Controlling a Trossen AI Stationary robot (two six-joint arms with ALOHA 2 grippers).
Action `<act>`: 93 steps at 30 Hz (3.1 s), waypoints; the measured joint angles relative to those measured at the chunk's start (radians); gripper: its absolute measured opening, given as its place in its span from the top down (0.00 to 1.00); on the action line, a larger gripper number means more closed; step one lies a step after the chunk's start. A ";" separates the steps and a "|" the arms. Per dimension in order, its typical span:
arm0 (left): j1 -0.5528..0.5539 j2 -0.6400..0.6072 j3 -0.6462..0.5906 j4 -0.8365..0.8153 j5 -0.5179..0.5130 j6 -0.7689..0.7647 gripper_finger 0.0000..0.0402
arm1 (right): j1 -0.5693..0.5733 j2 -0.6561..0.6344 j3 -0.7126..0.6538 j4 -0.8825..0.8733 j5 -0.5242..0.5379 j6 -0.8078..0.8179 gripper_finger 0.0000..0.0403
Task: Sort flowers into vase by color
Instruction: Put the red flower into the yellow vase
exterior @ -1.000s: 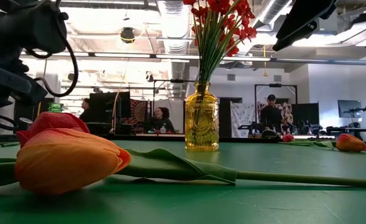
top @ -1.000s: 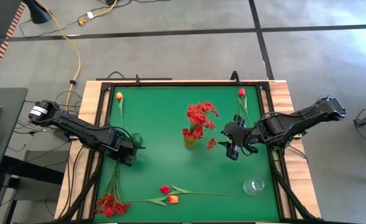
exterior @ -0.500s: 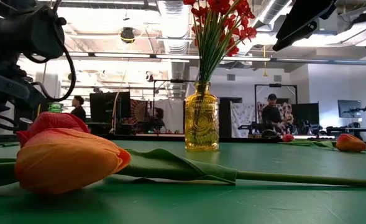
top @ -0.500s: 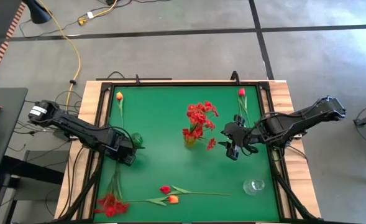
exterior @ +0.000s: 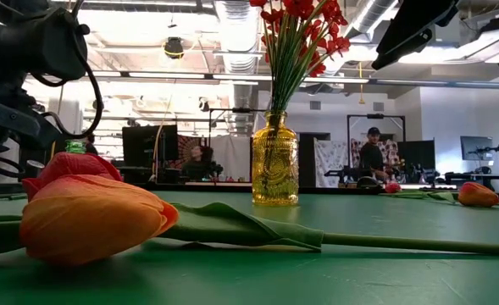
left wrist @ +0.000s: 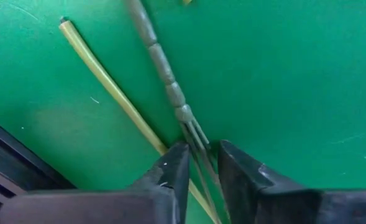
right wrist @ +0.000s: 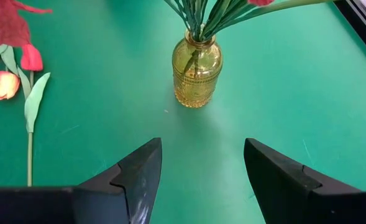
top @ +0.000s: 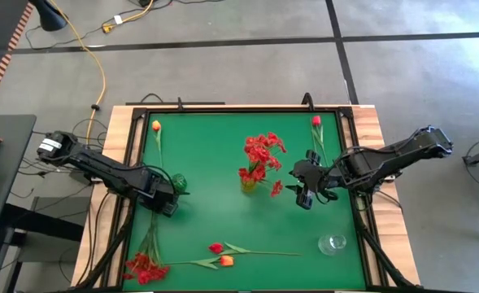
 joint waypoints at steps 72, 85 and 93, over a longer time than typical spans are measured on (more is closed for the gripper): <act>0.000 -0.760 0.347 0.447 -0.606 0.458 1.00 | 0.001 0.000 0.000 0.303 -0.033 -0.687 0.37; 0.071 -0.575 0.347 1.252 -0.897 0.875 1.00 | 0.001 0.000 0.000 0.531 0.058 -1.001 0.37; 0.245 -0.372 0.346 1.590 -0.840 0.782 1.00 | 0.009 0.000 0.043 0.617 0.138 -1.000 0.37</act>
